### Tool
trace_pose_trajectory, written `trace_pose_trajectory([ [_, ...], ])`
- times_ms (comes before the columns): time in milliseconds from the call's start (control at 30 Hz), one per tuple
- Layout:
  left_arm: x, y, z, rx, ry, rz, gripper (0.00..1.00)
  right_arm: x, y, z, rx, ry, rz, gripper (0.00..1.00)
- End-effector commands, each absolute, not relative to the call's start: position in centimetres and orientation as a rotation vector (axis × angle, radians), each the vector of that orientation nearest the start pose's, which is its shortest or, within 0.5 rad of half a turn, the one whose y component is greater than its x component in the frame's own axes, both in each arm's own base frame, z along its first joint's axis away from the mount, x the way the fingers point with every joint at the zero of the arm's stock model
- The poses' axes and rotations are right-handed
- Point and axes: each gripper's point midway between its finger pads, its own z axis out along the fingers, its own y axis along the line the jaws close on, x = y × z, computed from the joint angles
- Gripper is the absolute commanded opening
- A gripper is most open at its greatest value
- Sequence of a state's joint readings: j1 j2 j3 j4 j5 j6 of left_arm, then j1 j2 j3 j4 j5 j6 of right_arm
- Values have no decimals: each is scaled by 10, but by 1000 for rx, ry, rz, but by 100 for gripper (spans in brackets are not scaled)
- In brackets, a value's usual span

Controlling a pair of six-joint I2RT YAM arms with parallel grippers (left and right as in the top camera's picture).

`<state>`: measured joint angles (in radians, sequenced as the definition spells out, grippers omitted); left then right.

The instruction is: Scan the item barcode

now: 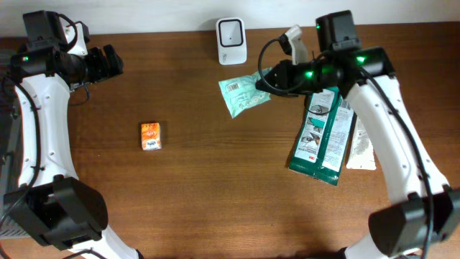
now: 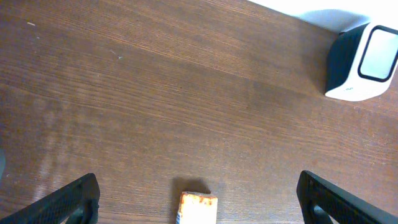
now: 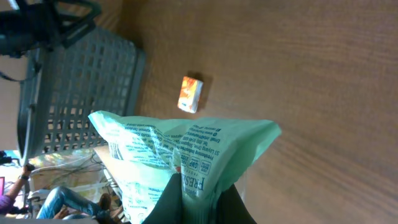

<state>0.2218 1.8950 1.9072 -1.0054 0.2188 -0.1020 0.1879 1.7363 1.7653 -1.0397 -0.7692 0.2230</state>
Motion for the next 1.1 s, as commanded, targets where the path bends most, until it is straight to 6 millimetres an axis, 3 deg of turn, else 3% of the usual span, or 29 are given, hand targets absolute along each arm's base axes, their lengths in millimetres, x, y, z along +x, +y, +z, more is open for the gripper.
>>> trace_pose_trajectory([
  [0,477,71,217,-344,2539,-230,99,367,187,301,-230,2484,1148,4],
  [200,476,71,217,-344,2539,-230,99,347,179,319,-226,2473,1105,4],
  [333,476,71,217,-344,2539,-230,99,354,167,306,-181,2519,956,4],
  [433,476,71,217,-344,2539,-230,99,370,165,291,-235,2520,754,4],
  [567,477,71,217,-344,2539,-230,99,415,178,267,-375,2436,371,4],
  [733,476,71,217,-344,2539,-230,99,492,180,246,-463,2230,-90,4],
  [867,476,71,217,-344,2539,-230,99,548,180,237,-558,2048,-313,4],
  [1067,476,71,217,-344,2539,-230,99,610,197,242,-724,1708,-535,4],
])
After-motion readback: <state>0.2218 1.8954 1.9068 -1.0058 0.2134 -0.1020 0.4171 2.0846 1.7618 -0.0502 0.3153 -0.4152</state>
